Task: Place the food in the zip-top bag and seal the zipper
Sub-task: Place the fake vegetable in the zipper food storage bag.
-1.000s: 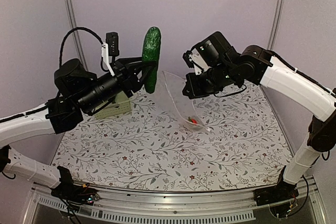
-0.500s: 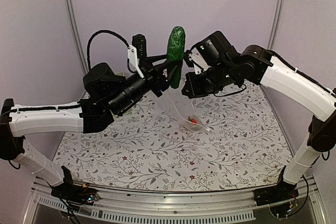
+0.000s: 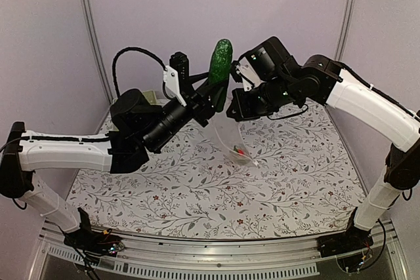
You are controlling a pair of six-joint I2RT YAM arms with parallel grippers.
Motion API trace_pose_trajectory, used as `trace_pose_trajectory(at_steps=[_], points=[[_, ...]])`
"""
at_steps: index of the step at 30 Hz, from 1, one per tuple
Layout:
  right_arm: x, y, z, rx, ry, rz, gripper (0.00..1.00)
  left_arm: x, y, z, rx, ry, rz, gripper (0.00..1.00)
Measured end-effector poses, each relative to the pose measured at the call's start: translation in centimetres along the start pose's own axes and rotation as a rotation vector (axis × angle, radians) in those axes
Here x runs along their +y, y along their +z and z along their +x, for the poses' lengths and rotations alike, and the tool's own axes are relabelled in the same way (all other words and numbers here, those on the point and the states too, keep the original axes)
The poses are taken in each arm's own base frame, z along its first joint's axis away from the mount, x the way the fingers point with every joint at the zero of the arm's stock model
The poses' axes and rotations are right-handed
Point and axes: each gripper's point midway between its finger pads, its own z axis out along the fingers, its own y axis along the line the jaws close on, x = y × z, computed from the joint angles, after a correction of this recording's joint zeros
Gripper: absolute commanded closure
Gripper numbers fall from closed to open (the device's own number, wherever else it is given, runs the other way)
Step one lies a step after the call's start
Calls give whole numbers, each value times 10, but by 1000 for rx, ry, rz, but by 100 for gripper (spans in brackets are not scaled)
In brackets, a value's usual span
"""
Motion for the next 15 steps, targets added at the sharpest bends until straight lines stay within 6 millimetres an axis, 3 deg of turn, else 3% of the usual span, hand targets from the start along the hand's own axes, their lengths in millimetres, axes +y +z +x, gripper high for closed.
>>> trace_pose_trajectory(at_steps=[6, 15], points=[[1, 0, 1, 3, 3, -6, 100, 4, -2, 26, 53, 27, -24, 65], [1, -1, 0, 2, 3, -6, 100, 9, -9, 44, 91, 39, -53, 59]])
